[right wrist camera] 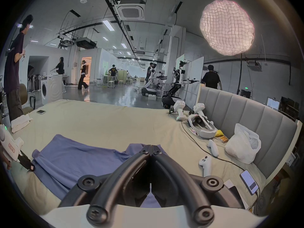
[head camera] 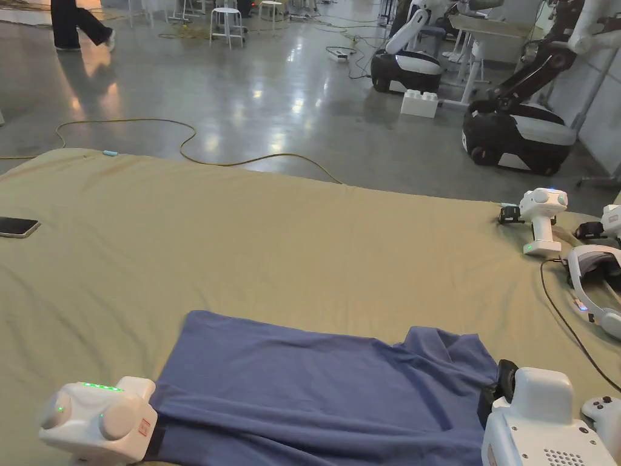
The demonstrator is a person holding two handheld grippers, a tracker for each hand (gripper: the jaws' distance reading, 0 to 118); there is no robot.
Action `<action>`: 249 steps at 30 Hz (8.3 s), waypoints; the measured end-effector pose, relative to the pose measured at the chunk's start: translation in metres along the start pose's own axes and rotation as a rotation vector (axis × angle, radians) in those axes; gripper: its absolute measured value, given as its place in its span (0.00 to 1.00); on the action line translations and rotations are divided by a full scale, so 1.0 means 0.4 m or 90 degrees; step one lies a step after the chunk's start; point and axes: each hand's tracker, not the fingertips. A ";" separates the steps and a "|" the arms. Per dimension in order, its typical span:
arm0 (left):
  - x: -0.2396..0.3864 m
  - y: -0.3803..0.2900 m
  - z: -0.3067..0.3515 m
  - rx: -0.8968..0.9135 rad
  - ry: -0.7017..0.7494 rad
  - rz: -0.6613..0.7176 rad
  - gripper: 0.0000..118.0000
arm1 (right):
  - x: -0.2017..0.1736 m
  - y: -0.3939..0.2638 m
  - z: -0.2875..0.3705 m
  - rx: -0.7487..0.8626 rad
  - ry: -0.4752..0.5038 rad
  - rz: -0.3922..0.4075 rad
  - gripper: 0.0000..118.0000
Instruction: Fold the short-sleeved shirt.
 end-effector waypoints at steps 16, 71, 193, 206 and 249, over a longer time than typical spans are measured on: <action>-0.016 -0.128 0.121 0.088 -0.027 0.011 0.05 | 0.274 -0.125 -0.067 -0.323 0.028 0.028 0.54; -0.094 -0.319 0.179 0.127 -0.017 0.050 0.38 | 0.236 -0.263 0.091 -0.396 0.010 0.086 0.54; -0.131 -0.256 0.253 0.255 -0.067 0.045 0.05 | 0.283 -0.162 0.111 -0.362 0.100 0.033 0.01; -0.127 -0.363 0.088 0.141 -0.041 0.016 0.05 | 0.248 -0.387 0.105 -0.493 0.067 0.048 0.01; 0.133 -0.001 0.535 0.716 0.039 0.047 0.01 | -0.096 0.227 0.073 0.180 0.032 -0.047 0.00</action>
